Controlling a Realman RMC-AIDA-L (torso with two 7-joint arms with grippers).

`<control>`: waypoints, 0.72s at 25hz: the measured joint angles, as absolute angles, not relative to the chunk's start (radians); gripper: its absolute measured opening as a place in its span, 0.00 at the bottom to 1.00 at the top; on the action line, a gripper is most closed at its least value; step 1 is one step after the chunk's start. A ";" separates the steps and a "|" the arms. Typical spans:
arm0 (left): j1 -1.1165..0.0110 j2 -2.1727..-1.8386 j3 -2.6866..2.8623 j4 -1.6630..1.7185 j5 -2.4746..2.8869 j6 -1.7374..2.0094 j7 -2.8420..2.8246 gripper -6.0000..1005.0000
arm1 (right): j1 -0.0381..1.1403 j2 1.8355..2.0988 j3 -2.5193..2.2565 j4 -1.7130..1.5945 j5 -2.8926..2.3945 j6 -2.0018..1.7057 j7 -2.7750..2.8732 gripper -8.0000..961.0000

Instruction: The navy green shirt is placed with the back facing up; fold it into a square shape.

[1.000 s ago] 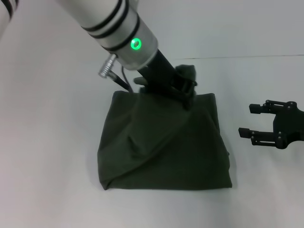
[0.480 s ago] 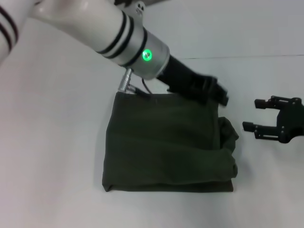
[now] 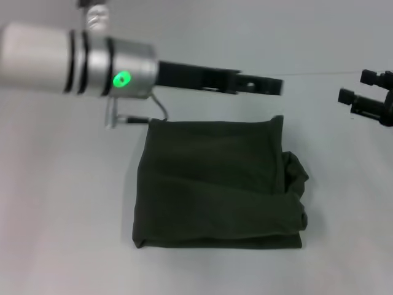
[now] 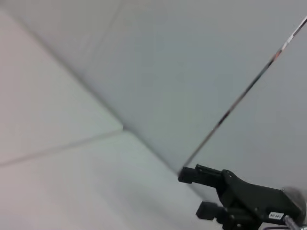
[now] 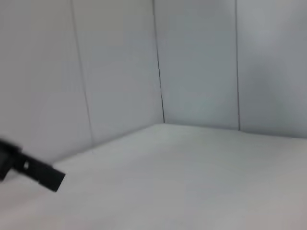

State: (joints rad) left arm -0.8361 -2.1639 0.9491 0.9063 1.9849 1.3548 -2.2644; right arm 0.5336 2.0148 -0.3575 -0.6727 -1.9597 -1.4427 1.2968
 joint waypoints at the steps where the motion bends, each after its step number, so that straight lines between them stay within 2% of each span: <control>1: -0.812 -2.164 0.941 0.894 1.945 1.354 -2.204 0.71 | 0.540 2.013 -0.364 -0.674 -1.956 -1.443 1.333 0.83; 4: -0.740 -2.160 0.921 0.851 1.836 1.357 -2.016 0.82 | 0.560 1.998 -0.427 -0.704 -1.967 -1.453 1.508 0.83; 6: -0.700 -2.159 0.907 0.824 1.790 1.355 -1.903 0.89 | 0.568 1.978 -0.491 -0.725 -1.973 -1.465 1.652 0.83; 10: -0.651 -2.160 0.862 0.773 1.752 1.323 -1.746 0.89 | 0.606 1.917 -0.639 -0.730 -1.988 -1.477 1.932 0.83; 12: -0.644 -2.161 0.837 0.752 1.746 1.315 -1.700 0.89 | 0.639 1.898 -0.698 -0.725 -2.034 -1.463 2.059 0.83; 15: -0.636 -2.161 0.820 0.735 1.736 1.316 -1.646 0.88 | 0.691 1.894 -0.731 -0.724 -2.142 -1.435 2.193 0.83; 18: -0.633 -2.161 0.820 0.733 1.734 1.320 -1.620 0.88 | 0.752 1.902 -0.736 -0.716 -2.266 -1.413 2.286 0.83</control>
State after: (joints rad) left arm -0.6330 -2.1613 0.8197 0.7327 1.7339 1.3204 -1.6196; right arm 0.7522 1.9018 -0.7363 -0.7162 -2.2665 -1.4129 2.2862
